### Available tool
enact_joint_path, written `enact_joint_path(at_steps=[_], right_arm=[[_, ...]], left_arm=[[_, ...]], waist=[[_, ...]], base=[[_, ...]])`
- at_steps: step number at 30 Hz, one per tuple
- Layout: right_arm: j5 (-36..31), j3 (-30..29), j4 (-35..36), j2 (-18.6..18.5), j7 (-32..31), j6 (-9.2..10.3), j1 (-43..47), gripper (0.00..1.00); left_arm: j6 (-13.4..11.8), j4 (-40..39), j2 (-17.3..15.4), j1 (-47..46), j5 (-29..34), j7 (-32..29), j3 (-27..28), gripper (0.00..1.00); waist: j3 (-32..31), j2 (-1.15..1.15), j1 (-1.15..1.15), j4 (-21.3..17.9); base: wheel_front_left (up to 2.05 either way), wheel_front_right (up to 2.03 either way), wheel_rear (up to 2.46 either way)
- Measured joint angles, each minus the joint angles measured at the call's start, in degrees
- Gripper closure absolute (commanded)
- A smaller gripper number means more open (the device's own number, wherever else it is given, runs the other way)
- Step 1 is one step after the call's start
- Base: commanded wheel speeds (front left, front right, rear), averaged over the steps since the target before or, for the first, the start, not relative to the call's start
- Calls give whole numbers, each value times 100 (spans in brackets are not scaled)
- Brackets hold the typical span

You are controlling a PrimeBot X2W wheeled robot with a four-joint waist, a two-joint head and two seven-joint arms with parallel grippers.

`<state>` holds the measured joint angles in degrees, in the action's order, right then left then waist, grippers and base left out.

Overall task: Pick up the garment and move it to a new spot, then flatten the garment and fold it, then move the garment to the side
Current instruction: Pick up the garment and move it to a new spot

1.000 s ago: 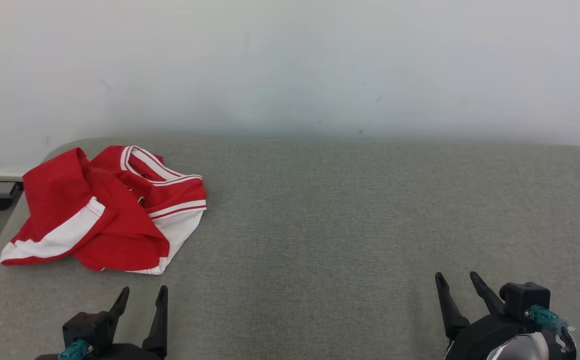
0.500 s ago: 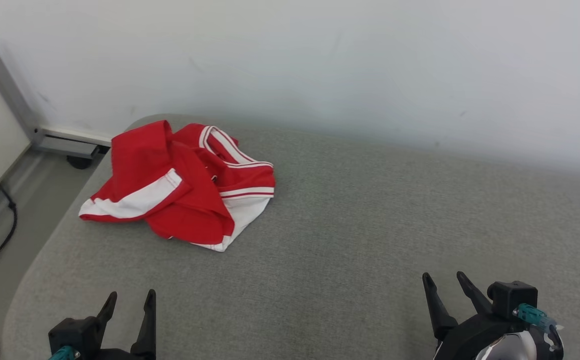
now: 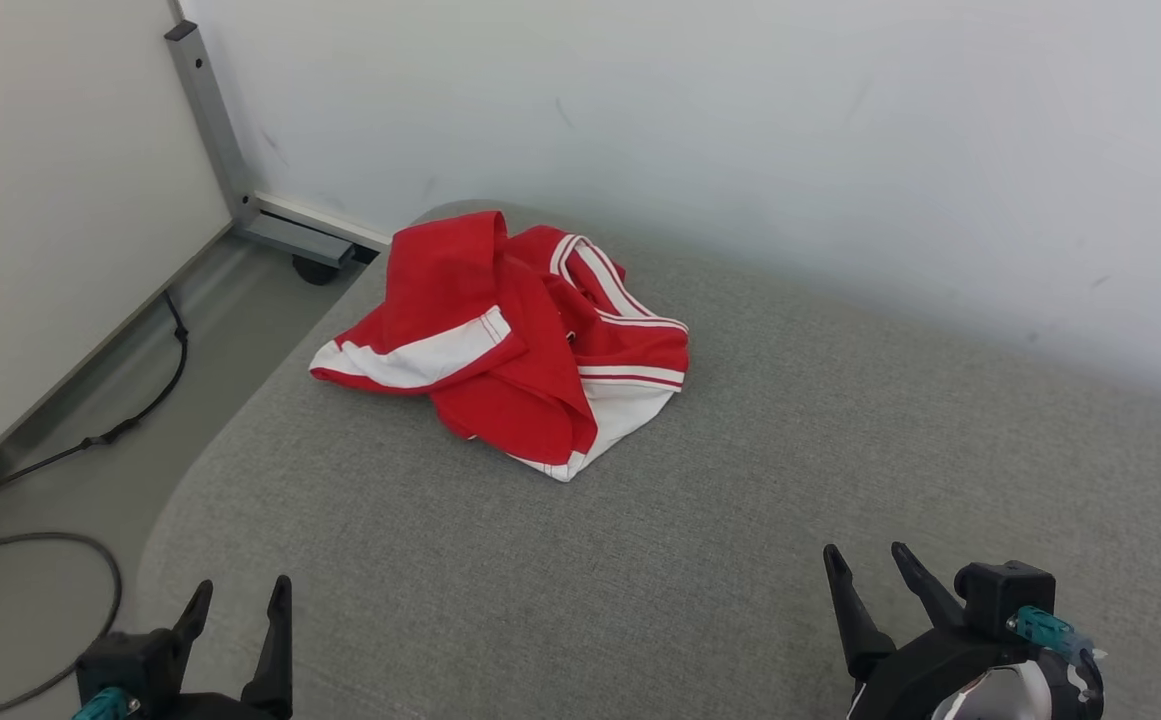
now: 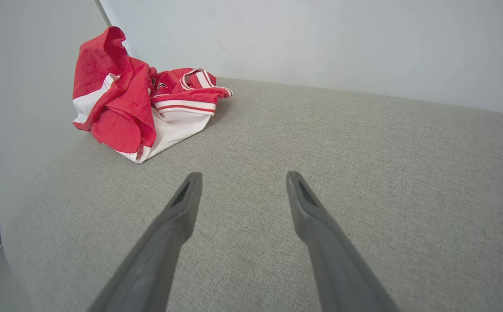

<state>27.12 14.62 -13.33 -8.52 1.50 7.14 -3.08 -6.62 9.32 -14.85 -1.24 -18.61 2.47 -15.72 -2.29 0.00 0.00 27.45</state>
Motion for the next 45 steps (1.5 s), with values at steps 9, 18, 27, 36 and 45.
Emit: enact_joint_path(at_steps=[9,18,27,36,45], right_arm=[[1,-13,-9,5,-7,0,11,0],[-37,-14,208,-42,-105,0,16,0],[-221,110,567,-154,-261,0,-110,0],[-412,-29,1066,-407,-405,0,35,0],[-609,-126,1652,-613,-593,0,-15,0]], left_arm=[[0,-10,58,3,-26,-121,-48,0],[182,408,346,-603,-352,-650,-213,0],[270,1282,421,-1834,-465,-1611,-215,0],[266,1779,220,-2775,-538,-2215,57,0],[202,2037,-143,-3004,-555,-2362,342,0]], waist=[[19,0,0,141],[215,0,1,129],[496,0,1,-178],[862,0,1,-780],[1318,1,1,-1472]], base=[[0,0,0],[0,0,0],[0,0,0],[0,0,0],[0,0,0]])
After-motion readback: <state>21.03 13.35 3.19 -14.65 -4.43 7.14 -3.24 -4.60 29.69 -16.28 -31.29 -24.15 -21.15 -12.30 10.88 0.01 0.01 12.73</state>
